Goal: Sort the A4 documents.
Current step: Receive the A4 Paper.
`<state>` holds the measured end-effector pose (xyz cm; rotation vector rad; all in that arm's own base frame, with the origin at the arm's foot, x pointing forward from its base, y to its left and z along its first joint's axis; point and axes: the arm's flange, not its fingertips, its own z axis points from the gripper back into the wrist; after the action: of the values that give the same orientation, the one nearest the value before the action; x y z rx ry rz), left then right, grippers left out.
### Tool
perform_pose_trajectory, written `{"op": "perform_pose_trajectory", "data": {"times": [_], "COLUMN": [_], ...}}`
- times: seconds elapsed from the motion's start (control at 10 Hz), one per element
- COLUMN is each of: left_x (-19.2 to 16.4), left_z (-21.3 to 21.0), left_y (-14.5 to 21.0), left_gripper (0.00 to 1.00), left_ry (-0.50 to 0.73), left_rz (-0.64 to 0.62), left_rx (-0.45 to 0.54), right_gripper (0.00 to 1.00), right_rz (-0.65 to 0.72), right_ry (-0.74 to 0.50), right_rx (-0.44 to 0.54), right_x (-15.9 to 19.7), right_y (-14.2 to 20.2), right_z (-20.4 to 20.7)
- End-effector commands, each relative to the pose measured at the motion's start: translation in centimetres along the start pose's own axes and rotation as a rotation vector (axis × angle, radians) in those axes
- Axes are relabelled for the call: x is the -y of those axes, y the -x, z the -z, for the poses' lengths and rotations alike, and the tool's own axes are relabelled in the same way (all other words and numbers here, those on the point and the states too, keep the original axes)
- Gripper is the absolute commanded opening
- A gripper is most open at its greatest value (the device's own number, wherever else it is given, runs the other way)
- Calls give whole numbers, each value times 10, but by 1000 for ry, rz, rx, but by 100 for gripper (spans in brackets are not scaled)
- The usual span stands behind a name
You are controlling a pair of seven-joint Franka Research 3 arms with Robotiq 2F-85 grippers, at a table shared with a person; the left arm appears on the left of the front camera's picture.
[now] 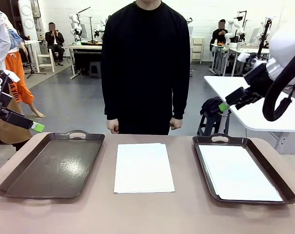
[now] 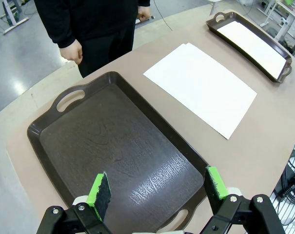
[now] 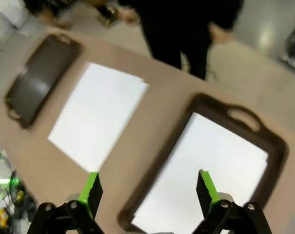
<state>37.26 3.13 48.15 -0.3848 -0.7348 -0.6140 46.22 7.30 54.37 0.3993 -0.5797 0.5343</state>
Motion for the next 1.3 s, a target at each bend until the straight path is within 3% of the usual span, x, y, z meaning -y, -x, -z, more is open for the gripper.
{"op": "perform_pose_trajectory", "data": {"times": [0.0, 0.2, 0.5, 0.8, 1.2], "left_x": [-3, -3, -3, -3, -3], "left_z": [2, 2, 2, 2, 2], "left_y": [2, 2, 2, 2, 2], "left_gripper": [100, 100, 100, 100, 100], "left_ry": [15, 15, 15, 15, 15], "left_rz": [12, 12, 12, 12, 12], "left_rx": [13, 13, 13, 13, 13], "right_gripper": [100, 100, 100, 100, 100], "right_rz": [-128, -234, -197, -102, -99], "right_ry": [-145, -220, -415, -426, -396], "right_rx": [-10, -1, -20, 6, 40], "right_x": [5, -3, 1, 8, 13], "right_y": [15, 13, 24, 41, 44], "right_z": [6, 10, 23, 33, 37]}}
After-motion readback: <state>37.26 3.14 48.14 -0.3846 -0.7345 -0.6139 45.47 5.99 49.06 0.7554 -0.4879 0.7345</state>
